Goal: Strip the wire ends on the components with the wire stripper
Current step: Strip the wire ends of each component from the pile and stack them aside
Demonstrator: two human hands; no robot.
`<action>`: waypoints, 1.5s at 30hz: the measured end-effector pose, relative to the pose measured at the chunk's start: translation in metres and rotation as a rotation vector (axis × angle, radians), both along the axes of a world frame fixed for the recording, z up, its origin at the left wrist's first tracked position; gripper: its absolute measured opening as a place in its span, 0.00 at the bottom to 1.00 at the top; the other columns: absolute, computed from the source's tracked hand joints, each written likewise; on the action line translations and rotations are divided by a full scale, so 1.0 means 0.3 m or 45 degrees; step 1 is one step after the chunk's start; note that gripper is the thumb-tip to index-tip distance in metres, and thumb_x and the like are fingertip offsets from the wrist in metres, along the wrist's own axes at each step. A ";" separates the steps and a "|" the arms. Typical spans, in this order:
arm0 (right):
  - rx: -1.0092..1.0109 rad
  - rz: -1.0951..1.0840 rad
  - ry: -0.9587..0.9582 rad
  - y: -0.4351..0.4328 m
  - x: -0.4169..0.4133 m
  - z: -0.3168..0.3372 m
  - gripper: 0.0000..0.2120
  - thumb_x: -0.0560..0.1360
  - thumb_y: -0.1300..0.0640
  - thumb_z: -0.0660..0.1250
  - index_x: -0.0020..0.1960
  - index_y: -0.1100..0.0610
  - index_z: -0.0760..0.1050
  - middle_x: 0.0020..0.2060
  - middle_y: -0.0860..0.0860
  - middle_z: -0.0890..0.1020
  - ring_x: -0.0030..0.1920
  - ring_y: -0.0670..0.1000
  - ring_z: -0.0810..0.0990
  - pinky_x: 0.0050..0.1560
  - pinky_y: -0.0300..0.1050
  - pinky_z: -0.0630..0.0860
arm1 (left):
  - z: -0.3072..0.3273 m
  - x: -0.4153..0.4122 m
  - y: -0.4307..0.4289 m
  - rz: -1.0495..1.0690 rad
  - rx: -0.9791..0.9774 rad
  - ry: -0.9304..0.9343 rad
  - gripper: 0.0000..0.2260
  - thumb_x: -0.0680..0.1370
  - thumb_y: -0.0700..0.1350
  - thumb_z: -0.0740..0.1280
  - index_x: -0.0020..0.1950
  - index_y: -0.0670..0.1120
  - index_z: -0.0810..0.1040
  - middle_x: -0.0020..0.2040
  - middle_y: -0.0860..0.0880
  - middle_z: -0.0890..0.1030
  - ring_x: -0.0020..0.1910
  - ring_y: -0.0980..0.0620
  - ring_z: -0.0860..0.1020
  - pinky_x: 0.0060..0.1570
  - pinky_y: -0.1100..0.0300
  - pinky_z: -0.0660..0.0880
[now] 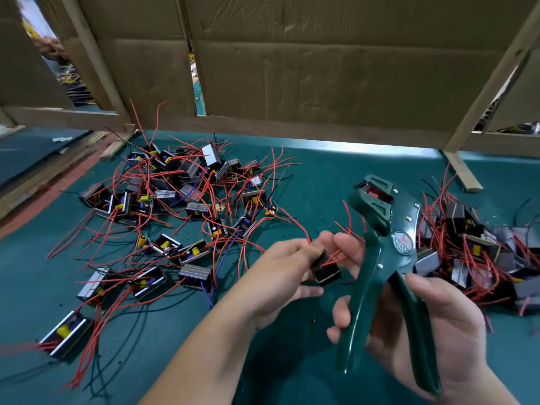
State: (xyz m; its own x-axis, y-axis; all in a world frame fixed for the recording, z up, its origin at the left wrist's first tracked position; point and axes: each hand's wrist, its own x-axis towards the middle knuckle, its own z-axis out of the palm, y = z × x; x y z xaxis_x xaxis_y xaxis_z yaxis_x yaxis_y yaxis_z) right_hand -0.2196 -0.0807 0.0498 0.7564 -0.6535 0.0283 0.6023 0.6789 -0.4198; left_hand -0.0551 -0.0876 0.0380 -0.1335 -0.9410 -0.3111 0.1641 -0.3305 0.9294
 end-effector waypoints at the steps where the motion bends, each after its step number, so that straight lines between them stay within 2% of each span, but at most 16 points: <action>1: -0.017 0.022 0.024 0.002 0.002 -0.003 0.29 0.78 0.62 0.59 0.75 0.68 0.51 0.69 0.68 0.66 0.55 0.69 0.74 0.62 0.67 0.65 | 0.000 -0.003 -0.002 0.062 -0.017 0.091 0.11 0.82 0.47 0.58 0.53 0.44 0.78 0.50 0.45 0.81 0.48 0.48 0.79 0.53 0.45 0.76; 3: -0.098 0.017 0.155 -0.004 0.000 -0.021 0.31 0.77 0.60 0.63 0.75 0.67 0.56 0.63 0.69 0.72 0.52 0.68 0.77 0.58 0.65 0.70 | 0.005 -0.002 -0.007 0.167 -0.069 0.283 0.14 0.82 0.49 0.58 0.59 0.43 0.78 0.52 0.46 0.81 0.45 0.51 0.80 0.50 0.43 0.77; 6: -0.265 0.062 0.273 -0.023 0.005 -0.063 0.30 0.75 0.57 0.66 0.74 0.64 0.61 0.53 0.70 0.78 0.50 0.66 0.79 0.55 0.61 0.73 | 0.012 0.021 -0.019 0.411 -0.186 0.388 0.16 0.77 0.53 0.60 0.56 0.47 0.82 0.44 0.51 0.81 0.39 0.57 0.80 0.41 0.53 0.78; 11: -0.239 0.135 0.107 -0.019 0.004 -0.039 0.22 0.80 0.69 0.50 0.74 0.71 0.56 0.60 0.74 0.71 0.62 0.69 0.72 0.65 0.62 0.66 | 0.018 0.069 -0.026 0.603 -0.302 0.394 0.13 0.70 0.50 0.67 0.52 0.50 0.82 0.30 0.54 0.78 0.32 0.56 0.80 0.35 0.60 0.80; 15: -0.412 -0.042 0.191 -0.027 -0.018 -0.033 0.26 0.77 0.61 0.63 0.72 0.69 0.62 0.58 0.73 0.71 0.52 0.70 0.77 0.56 0.65 0.71 | 0.011 0.092 -0.027 0.580 -0.387 0.253 0.10 0.71 0.49 0.68 0.51 0.50 0.76 0.32 0.52 0.81 0.37 0.55 0.83 0.32 0.60 0.80; 19: -0.400 -0.303 0.381 -0.033 -0.052 -0.008 0.36 0.62 0.53 0.77 0.65 0.67 0.73 0.57 0.72 0.73 0.41 0.70 0.80 0.44 0.65 0.77 | 0.013 0.099 -0.018 0.356 -0.376 0.010 0.03 0.74 0.45 0.69 0.41 0.47 0.77 0.33 0.48 0.83 0.33 0.57 0.81 0.31 0.63 0.79; 21: -0.395 -0.345 0.421 -0.029 -0.054 -0.002 0.38 0.58 0.52 0.79 0.64 0.66 0.75 0.56 0.71 0.75 0.38 0.69 0.80 0.41 0.65 0.77 | 0.011 0.087 -0.011 0.163 -0.356 -0.093 0.05 0.75 0.41 0.70 0.39 0.46 0.77 0.32 0.47 0.83 0.30 0.57 0.80 0.31 0.66 0.76; 24: -0.368 -0.244 0.448 -0.031 -0.041 -0.007 0.36 0.61 0.52 0.78 0.65 0.67 0.73 0.52 0.71 0.77 0.40 0.69 0.80 0.43 0.65 0.77 | 0.000 0.057 -0.005 0.031 -0.312 -0.161 0.12 0.74 0.37 0.71 0.32 0.46 0.75 0.30 0.47 0.82 0.29 0.56 0.79 0.31 0.69 0.72; 28: -0.033 -0.051 0.275 -0.081 -0.023 -0.024 0.24 0.73 0.64 0.66 0.66 0.71 0.68 0.49 0.68 0.81 0.45 0.68 0.81 0.45 0.58 0.79 | -0.001 0.050 -0.003 -0.028 -0.309 -0.239 0.13 0.73 0.38 0.72 0.30 0.47 0.77 0.31 0.49 0.81 0.32 0.53 0.76 0.35 0.65 0.72; 29: 0.014 0.005 0.238 -0.091 -0.029 -0.022 0.20 0.74 0.70 0.57 0.66 0.74 0.66 0.49 0.70 0.80 0.48 0.69 0.81 0.49 0.57 0.78 | 0.001 0.055 -0.003 -0.039 -0.306 -0.242 0.12 0.73 0.39 0.72 0.31 0.47 0.78 0.31 0.49 0.82 0.32 0.53 0.76 0.36 0.64 0.72; 31: 0.099 0.023 0.213 -0.069 -0.018 0.018 0.25 0.72 0.78 0.37 0.67 0.81 0.57 0.54 0.79 0.72 0.57 0.76 0.73 0.64 0.63 0.69 | 0.003 0.062 -0.001 -0.046 -0.299 -0.236 0.10 0.73 0.39 0.72 0.32 0.47 0.79 0.32 0.49 0.82 0.32 0.55 0.77 0.36 0.67 0.73; 32: 0.025 -0.081 0.204 -0.049 -0.030 0.014 0.22 0.75 0.76 0.43 0.68 0.79 0.58 0.57 0.78 0.70 0.56 0.77 0.73 0.63 0.68 0.66 | 0.004 0.063 0.000 -0.045 -0.296 -0.236 0.10 0.74 0.38 0.72 0.33 0.47 0.79 0.32 0.49 0.83 0.32 0.56 0.78 0.36 0.68 0.74; 33: -0.038 -0.108 0.264 -0.052 -0.032 0.007 0.21 0.76 0.69 0.57 0.68 0.76 0.62 0.56 0.75 0.73 0.52 0.75 0.76 0.58 0.69 0.69 | 0.004 0.062 0.002 -0.045 -0.291 -0.235 0.10 0.74 0.38 0.72 0.34 0.47 0.79 0.32 0.49 0.83 0.32 0.57 0.79 0.36 0.68 0.74; 35: -0.286 -0.192 0.429 -0.042 -0.031 -0.010 0.29 0.69 0.57 0.72 0.65 0.71 0.70 0.50 0.70 0.78 0.44 0.70 0.79 0.48 0.67 0.74 | 0.005 0.059 0.003 -0.038 -0.277 -0.220 0.08 0.75 0.39 0.71 0.36 0.47 0.79 0.32 0.49 0.83 0.33 0.58 0.80 0.37 0.69 0.74; 40: -0.314 -0.180 0.462 -0.024 -0.023 -0.003 0.34 0.62 0.54 0.78 0.62 0.70 0.74 0.45 0.68 0.79 0.40 0.70 0.79 0.42 0.64 0.76 | 0.006 0.043 0.001 0.061 -0.280 -0.246 0.07 0.77 0.40 0.68 0.39 0.47 0.77 0.33 0.50 0.83 0.37 0.54 0.80 0.42 0.62 0.74; 45: -0.322 -0.174 0.451 -0.013 -0.013 0.011 0.35 0.60 0.54 0.78 0.61 0.70 0.75 0.44 0.70 0.78 0.39 0.70 0.79 0.41 0.65 0.76 | 0.009 -0.001 0.000 0.309 -0.442 -0.146 0.08 0.81 0.42 0.62 0.42 0.44 0.74 0.29 0.57 0.77 0.31 0.60 0.78 0.34 0.72 0.72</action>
State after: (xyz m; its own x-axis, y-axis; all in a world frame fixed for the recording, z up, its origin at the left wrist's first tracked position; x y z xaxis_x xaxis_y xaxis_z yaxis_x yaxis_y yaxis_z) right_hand -0.2237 -0.0846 0.0531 0.6553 -0.7540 -0.0448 0.4690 0.4526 -0.7584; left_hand -0.0553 -0.0876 0.0406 0.1212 -0.9922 0.0291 0.0879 0.0399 0.9953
